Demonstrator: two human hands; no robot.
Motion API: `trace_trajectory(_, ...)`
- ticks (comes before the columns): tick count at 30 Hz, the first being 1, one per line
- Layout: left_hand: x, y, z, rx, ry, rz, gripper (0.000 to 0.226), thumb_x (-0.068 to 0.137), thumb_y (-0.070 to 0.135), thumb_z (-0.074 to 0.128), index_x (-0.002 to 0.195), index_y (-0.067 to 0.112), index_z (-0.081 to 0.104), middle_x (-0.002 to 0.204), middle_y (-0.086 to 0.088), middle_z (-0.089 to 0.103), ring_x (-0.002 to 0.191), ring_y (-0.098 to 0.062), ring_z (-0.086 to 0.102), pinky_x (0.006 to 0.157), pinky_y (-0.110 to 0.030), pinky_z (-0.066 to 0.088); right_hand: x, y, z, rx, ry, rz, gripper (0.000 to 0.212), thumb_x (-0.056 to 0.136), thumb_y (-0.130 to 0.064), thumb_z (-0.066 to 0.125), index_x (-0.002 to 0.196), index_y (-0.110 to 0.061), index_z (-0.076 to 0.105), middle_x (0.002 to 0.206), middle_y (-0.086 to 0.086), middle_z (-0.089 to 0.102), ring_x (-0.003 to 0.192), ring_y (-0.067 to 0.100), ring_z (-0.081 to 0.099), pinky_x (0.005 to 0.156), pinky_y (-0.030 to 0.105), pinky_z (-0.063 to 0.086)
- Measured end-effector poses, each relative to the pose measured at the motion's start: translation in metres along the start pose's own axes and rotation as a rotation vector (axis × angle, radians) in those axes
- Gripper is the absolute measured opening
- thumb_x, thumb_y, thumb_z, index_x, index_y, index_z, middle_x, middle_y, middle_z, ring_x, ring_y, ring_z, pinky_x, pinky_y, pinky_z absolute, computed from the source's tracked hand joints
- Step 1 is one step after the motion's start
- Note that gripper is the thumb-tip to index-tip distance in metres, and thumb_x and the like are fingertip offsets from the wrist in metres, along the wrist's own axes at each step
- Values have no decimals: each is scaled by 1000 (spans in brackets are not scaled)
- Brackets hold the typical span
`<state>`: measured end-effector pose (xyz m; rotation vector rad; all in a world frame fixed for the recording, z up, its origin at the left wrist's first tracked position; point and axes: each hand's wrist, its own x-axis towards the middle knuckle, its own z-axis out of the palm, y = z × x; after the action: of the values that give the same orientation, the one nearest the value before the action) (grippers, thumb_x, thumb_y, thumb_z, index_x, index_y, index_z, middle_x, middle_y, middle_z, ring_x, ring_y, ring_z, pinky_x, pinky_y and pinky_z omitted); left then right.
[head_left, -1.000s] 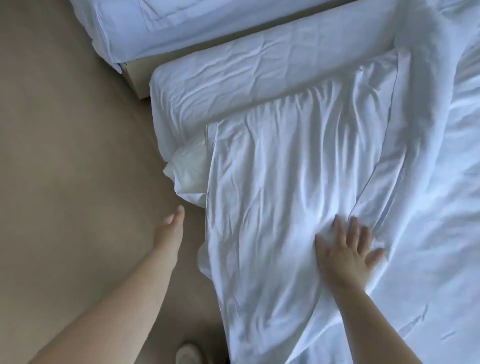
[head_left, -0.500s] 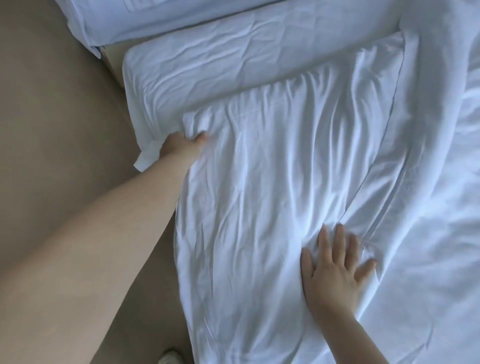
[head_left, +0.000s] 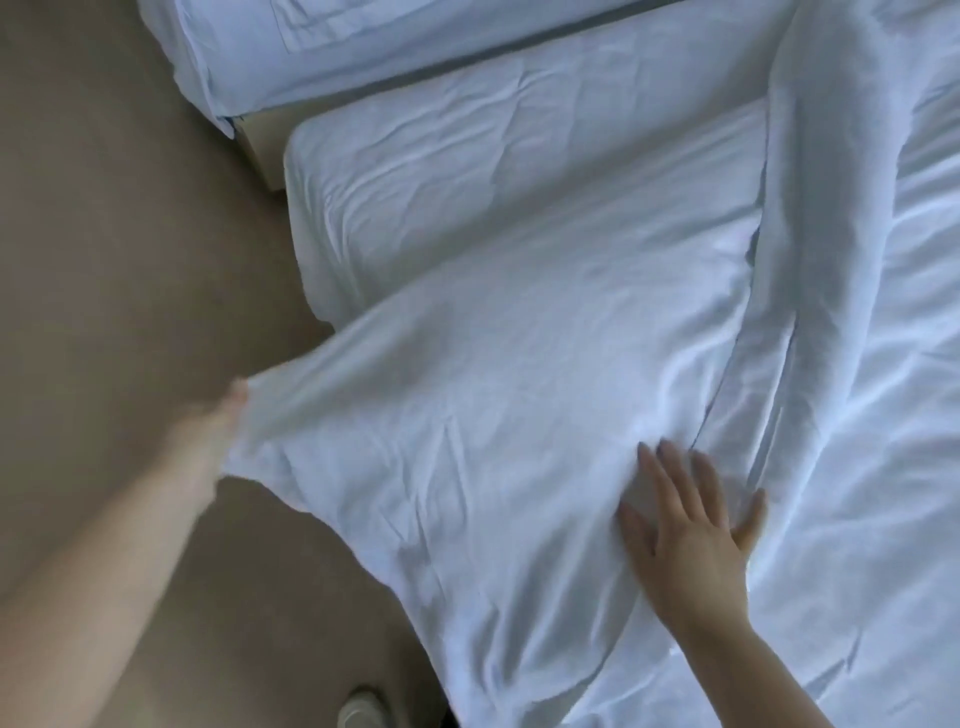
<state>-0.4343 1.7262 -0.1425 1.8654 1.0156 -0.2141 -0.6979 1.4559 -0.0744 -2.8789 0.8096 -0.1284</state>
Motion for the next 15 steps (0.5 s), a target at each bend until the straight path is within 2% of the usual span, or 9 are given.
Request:
trace_trajectory(1,-21,18,1,-237,-102,-177,43,91,42,48,116,7,56,118,-18,55,107,-30,53,90,-41,39,0,1,4,-37,-21,-29,50,81,-43,34,127,-22,40,126,6,60,122,22,31,109,29,-18)
trace_trajectory(3,-84,6,-8,-285,-142,-207,52,94,38,44,128,-2,48,132,-21,48,120,-37,47,98,-39,37,0,6,12,-91,-26,-63,49,86,-47,30,126,-21,44,126,5,60,122,22,32,110,30,-16)
trace_trajectory(5,-72,-27,-3,-342,-188,-312,50,97,31,42,133,-4,41,139,-20,43,126,-35,43,102,-36,35,1,9,17,-91,30,-75,51,86,-46,32,124,-19,51,125,7,61,120,23,32,109,31,-9)
trace_trajectory(7,-77,-26,-3,-287,-290,-329,49,98,27,37,137,-2,33,143,-16,39,130,-33,39,104,-31,34,1,8,17,-34,117,-21,54,79,-45,37,123,-17,50,126,13,59,121,25,31,106,36,2)
trace_trajectory(8,-71,-26,-4,-270,-343,-314,52,97,30,41,139,1,31,144,-15,38,131,-31,39,105,-32,34,1,9,16,24,175,58,60,75,-47,37,123,-15,50,129,17,55,123,27,29,106,41,6)
trace_trajectory(10,-65,-28,-8,-165,-415,-267,68,89,52,46,140,11,33,142,-9,41,129,-29,40,106,-41,33,3,8,3,226,209,347,80,66,-56,41,131,-10,47,143,20,36,134,31,22,108,49,10)
trace_trajectory(12,-65,-17,-6,-187,-641,-217,72,85,70,25,138,23,38,132,-4,48,123,-27,44,106,-49,32,5,19,-3,425,194,634,89,64,-54,64,137,-12,37,150,19,19,138,34,17,112,46,12)
trace_trajectory(13,-66,-12,-5,-266,-773,-182,72,85,71,17,136,25,41,125,-2,51,118,-25,47,104,-49,33,6,24,-4,538,183,734,92,64,-47,76,138,-14,33,149,17,20,137,31,21,112,45,16)
trace_trajectory(15,-73,4,-2,-335,-915,-77,65,87,67,25,132,24,46,123,0,54,114,-21,51,101,-43,37,5,33,-1,771,187,803,92,59,-43,82,132,-19,31,135,10,37,122,23,40,106,45,32)
